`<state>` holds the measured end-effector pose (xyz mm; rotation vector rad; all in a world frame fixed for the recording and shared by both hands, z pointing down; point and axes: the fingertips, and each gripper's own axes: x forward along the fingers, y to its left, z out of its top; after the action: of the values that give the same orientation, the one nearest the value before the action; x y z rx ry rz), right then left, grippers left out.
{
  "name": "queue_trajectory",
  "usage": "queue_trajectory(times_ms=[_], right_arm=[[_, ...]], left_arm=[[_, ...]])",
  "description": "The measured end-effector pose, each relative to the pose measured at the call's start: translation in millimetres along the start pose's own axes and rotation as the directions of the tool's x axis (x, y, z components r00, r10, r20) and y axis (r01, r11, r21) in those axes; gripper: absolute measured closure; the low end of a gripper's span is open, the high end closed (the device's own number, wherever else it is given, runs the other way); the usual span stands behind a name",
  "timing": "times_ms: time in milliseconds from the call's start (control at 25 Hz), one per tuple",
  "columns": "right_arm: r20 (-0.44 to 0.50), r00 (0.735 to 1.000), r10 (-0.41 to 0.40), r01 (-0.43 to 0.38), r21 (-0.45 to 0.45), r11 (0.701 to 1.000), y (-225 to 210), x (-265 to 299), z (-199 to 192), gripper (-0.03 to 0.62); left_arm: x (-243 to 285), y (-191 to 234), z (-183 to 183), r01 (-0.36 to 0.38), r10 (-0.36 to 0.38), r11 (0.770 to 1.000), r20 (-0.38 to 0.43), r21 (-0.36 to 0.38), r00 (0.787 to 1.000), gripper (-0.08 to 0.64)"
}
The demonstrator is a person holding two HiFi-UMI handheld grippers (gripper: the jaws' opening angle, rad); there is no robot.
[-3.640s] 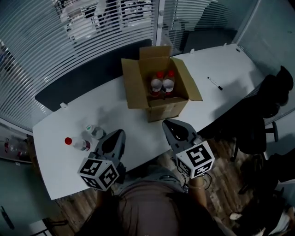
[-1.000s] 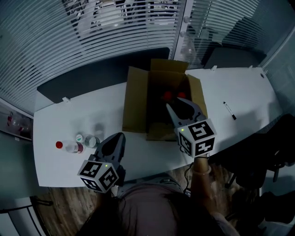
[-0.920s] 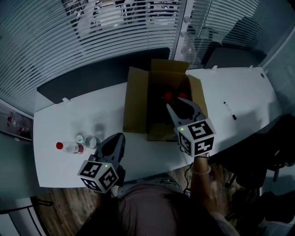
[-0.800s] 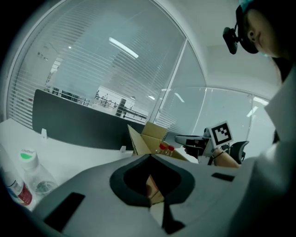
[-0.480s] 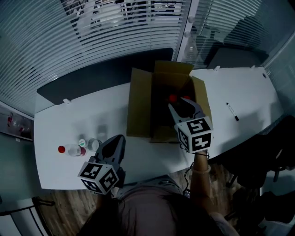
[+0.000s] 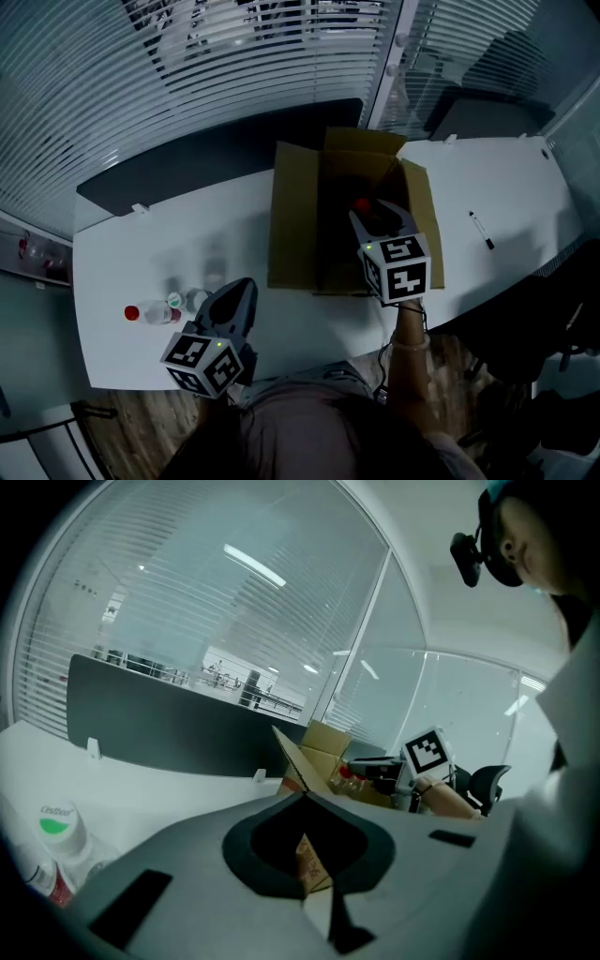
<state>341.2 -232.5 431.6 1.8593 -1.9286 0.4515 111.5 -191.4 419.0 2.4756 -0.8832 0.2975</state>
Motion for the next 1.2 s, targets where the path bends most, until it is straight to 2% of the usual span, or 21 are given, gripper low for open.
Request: queue_trajectory(times_ms=[680, 840, 1200], right_arm=[[-0.137, 0.990, -0.033, 0.042, 0.060, 0.997, -11, 34, -24, 0.431], [-0.144, 0.988, -0.051, 0.061, 0.067, 0.996, -14, 35, -26, 0.431], [-0.117, 0.992, -0.044, 0.048, 0.028, 0.998, -5, 29, -19, 0.431]], left_arm=[[11, 19, 3, 0.010, -0.011, 1.000, -0.039, -0.012, 0.999, 0.552], [12, 21, 2, 0.009, -0.010, 1.000, -0.043, -0.006, 0.999, 0.552], [7, 23, 5, 0.008, -0.008, 1.000, -0.041, 0.003, 0.999, 0.552]])
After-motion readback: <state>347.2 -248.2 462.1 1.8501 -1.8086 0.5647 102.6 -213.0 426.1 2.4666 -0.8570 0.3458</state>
